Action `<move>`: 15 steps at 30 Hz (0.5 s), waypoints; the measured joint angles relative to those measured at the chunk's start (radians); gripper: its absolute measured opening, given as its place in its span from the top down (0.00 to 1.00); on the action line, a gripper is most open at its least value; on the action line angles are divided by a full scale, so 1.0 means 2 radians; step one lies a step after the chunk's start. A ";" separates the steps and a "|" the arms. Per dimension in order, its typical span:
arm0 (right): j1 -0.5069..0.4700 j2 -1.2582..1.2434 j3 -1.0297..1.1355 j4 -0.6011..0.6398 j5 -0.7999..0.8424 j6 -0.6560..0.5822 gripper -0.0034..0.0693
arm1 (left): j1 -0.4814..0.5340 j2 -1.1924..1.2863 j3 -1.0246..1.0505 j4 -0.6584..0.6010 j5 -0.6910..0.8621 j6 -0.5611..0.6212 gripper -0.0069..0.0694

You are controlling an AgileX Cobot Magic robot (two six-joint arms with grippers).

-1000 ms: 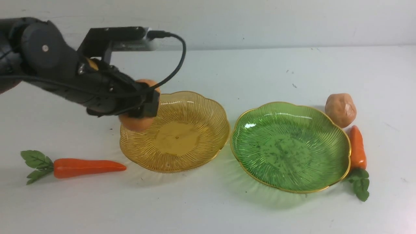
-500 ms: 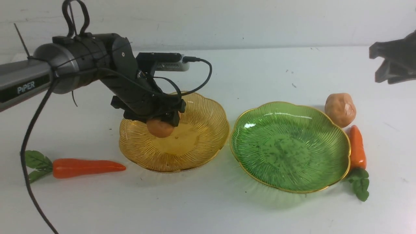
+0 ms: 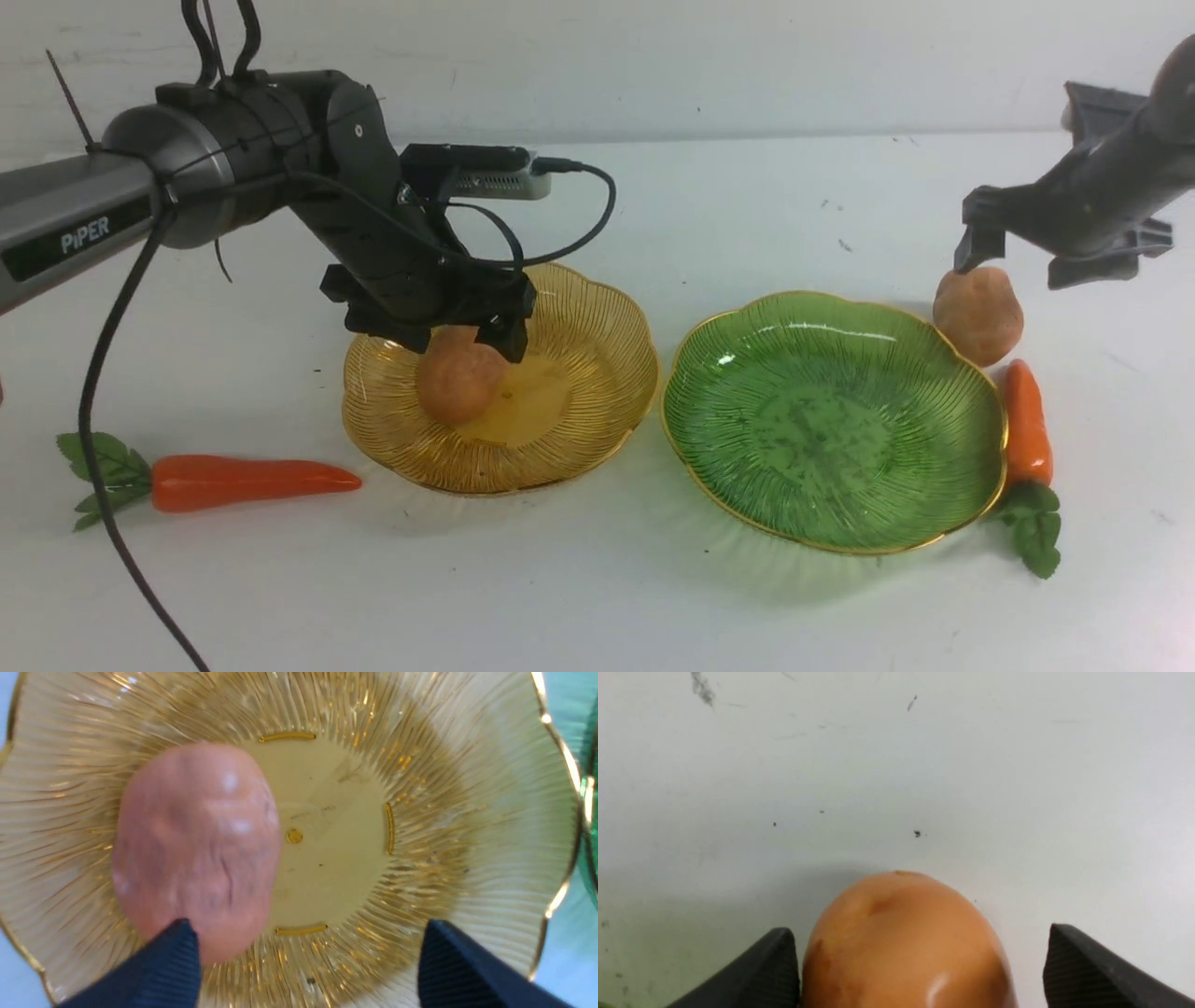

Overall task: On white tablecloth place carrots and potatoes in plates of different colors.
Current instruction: 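Put the potatoes from the left side into the left plate with the left gripper, then pick up the potato from the right side of the table and place it in a plate with the right gripper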

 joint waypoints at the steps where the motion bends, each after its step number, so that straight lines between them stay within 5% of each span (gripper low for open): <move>1: 0.000 0.005 -0.002 0.000 0.003 0.000 0.05 | 0.000 -0.005 -0.009 0.005 0.015 0.001 0.42; 4: 0.000 0.010 -0.005 0.002 0.009 0.000 0.27 | 0.000 -0.030 -0.021 0.019 0.036 0.005 0.79; 5: 0.000 0.010 -0.006 0.002 0.008 0.000 0.26 | 0.000 -0.046 -0.023 0.024 0.039 0.009 0.86; 15: 0.005 -0.094 -0.042 0.023 -0.019 0.034 0.25 | 0.025 -0.200 -0.006 0.131 0.092 -0.003 0.91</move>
